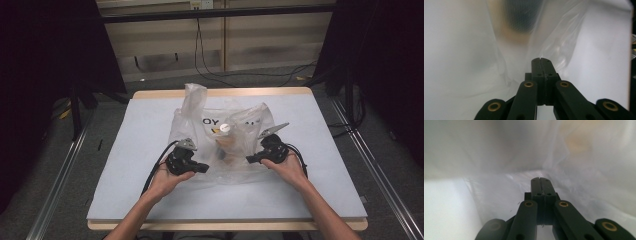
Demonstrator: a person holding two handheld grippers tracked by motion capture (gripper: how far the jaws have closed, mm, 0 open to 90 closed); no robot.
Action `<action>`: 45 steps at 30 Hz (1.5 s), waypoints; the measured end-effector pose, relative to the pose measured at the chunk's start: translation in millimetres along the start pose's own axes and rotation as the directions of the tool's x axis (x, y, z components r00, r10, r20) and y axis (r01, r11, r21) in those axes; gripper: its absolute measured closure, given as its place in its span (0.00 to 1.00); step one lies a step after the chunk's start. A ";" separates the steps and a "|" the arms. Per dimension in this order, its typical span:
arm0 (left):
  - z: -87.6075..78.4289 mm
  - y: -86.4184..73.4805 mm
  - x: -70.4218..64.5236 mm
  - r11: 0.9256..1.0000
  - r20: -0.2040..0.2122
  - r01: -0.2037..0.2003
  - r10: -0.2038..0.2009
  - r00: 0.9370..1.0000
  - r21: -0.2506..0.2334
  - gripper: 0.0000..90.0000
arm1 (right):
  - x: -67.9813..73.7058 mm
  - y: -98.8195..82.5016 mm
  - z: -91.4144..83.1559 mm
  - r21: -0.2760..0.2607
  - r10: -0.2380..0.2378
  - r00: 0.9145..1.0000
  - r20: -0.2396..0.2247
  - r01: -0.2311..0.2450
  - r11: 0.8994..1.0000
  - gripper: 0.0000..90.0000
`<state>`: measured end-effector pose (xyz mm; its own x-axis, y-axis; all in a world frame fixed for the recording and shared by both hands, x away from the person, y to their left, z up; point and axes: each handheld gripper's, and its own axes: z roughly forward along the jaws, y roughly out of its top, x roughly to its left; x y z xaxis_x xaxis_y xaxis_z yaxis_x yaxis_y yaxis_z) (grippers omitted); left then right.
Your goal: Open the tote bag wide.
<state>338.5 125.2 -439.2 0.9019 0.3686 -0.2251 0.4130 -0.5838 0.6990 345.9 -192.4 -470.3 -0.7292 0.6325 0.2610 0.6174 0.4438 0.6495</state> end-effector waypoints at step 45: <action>-80.1 126.8 23.7 0.955 -0.090 -0.057 0.032 0.995 -0.291 1.00 | 90.7 123.6 -104.9 -0.250 -0.221 0.975 0.022 0.220 0.943 1.00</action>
<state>402.1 117.8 -301.5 0.8996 0.4134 -0.1410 0.3067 -0.3679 0.8778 325.2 -146.8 -291.5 -0.8410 0.5326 0.0948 0.3482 0.3989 0.8483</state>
